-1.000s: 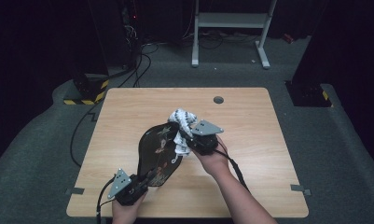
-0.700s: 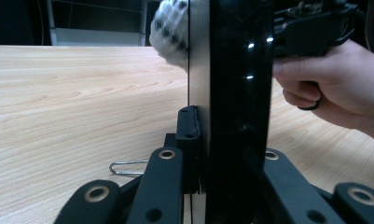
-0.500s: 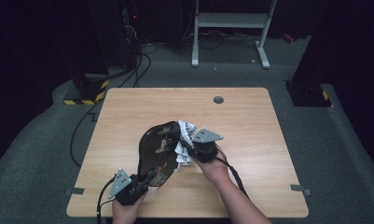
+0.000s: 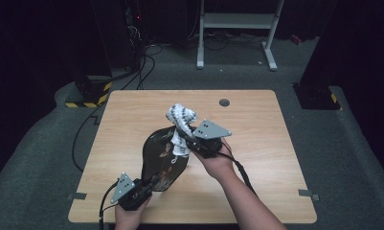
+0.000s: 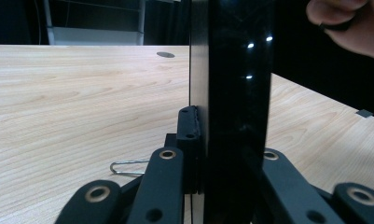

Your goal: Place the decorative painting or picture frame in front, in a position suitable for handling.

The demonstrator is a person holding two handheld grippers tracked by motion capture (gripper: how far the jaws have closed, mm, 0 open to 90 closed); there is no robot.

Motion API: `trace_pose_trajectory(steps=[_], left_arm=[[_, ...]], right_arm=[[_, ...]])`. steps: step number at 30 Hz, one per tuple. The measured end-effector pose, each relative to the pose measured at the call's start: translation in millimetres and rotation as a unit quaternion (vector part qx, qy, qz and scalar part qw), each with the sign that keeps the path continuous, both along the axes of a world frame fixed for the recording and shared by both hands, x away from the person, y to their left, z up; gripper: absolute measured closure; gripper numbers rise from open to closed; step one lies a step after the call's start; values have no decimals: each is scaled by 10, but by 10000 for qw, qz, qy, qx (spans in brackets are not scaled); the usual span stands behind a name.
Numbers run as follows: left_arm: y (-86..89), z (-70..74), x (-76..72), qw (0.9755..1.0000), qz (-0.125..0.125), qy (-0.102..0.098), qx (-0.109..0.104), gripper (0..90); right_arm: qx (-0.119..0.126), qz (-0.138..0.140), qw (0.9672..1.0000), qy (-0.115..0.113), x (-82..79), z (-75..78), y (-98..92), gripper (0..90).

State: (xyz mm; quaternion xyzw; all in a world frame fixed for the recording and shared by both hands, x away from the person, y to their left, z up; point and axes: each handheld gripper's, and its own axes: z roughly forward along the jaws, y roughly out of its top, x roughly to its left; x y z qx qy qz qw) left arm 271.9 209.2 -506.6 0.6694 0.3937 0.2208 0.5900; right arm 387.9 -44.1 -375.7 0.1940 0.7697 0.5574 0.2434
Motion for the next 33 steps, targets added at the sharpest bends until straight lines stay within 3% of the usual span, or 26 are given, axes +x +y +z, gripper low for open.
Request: trace_pose_trajectory(steps=[4, 8, 14, 21, 24, 31, 33], left_arm=[[2, 0, 0, 10000, -3, 13, -3, 798], [1, -1, -1, 10000, -4, 13, -6, 797], [-1, -2, 1, 10000, -5, -2, -8, 796], [-8, -2, -1, 10000, 2, 8, -5, 796], [-8, -4, -2, 10000, 2, -6, 4, 796], [-1, -11, -8, 10000, 13, 1, -1, 795], [2, -12, -9, 10000, 11, 9, -5, 797]], right_arm=[[-64, 107, 9998, -121, -83, 33, 65, 755], [-204, -79, 9998, -35, 4, -19, 12, 754], [-256, -301, 9981, 473, 209, -261, -147, 752], [-719, -339, 9887, 1272, 218, -899, -168, 750], [-722, -387, 9835, 1611, 225, -1077, -208, 751], [-1111, -158, 9662, 2320, 197, -1440, -159, 753], [-1086, -113, 9657, 2356, 177, -1477, -157, 753]])
